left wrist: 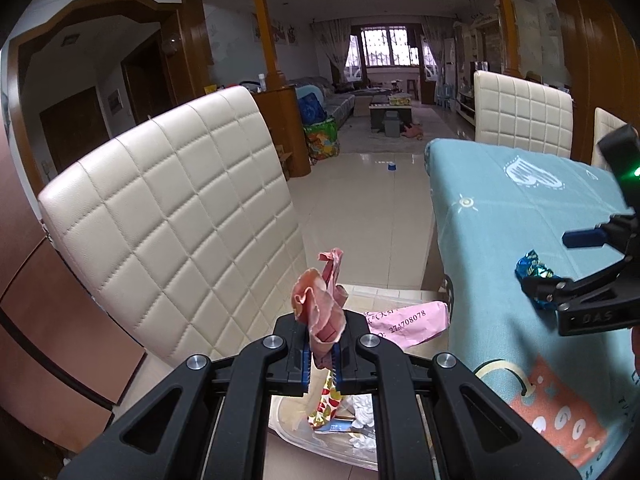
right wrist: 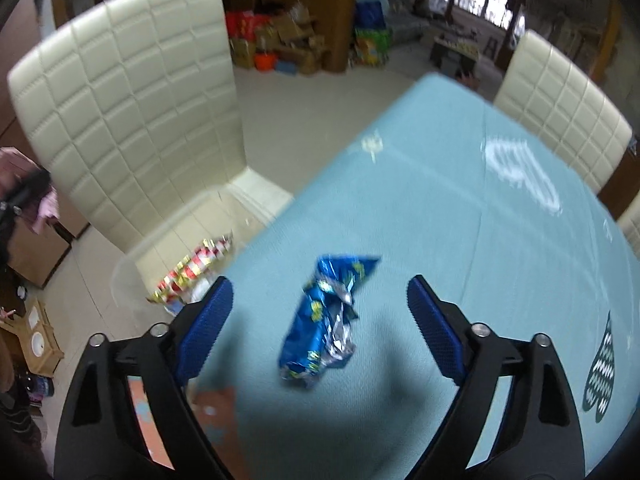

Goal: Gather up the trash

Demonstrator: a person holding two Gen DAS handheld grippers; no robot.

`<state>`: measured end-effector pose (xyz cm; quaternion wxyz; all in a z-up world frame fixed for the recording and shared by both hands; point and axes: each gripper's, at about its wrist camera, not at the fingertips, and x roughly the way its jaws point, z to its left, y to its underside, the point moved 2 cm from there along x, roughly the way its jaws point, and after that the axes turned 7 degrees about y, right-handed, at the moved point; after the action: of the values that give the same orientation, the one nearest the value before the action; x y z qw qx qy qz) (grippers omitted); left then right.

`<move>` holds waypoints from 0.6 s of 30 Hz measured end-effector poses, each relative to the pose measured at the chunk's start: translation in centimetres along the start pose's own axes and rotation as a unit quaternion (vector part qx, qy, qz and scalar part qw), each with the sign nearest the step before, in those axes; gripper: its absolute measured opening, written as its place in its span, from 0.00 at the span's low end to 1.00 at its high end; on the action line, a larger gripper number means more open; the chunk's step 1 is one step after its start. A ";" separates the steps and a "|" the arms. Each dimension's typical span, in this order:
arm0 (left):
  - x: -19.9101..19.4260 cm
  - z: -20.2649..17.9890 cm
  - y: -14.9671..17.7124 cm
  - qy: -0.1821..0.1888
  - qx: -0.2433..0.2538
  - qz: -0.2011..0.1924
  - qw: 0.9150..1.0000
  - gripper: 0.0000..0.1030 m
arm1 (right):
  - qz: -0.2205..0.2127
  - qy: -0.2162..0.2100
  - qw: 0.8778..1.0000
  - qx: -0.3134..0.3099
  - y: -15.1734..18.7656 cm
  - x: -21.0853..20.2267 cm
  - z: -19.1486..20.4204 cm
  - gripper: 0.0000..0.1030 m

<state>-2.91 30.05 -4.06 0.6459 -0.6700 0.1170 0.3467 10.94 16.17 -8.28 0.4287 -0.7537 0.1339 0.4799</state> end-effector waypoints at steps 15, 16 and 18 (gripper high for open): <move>0.6 0.5 0.1 -0.001 0.004 0.000 1.000 0.08 | -0.034 -0.025 0.998 -0.039 -2.3 -2.3 3.0 0.29; 0.6 0.6 0.1 -0.001 0.003 0.000 1.000 0.08 | -0.036 -0.030 0.998 -0.043 -2.5 -2.5 3.5 0.29; 0.6 0.9 0.2 -0.002 0.000 0.001 1.000 0.08 | -0.040 -0.038 0.997 -0.050 -2.7 -2.8 4.3 0.29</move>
<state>-2.90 31.06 -4.50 0.6457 -0.6693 0.1161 0.3486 8.56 20.55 -5.30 0.4141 -0.7604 0.0631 0.4963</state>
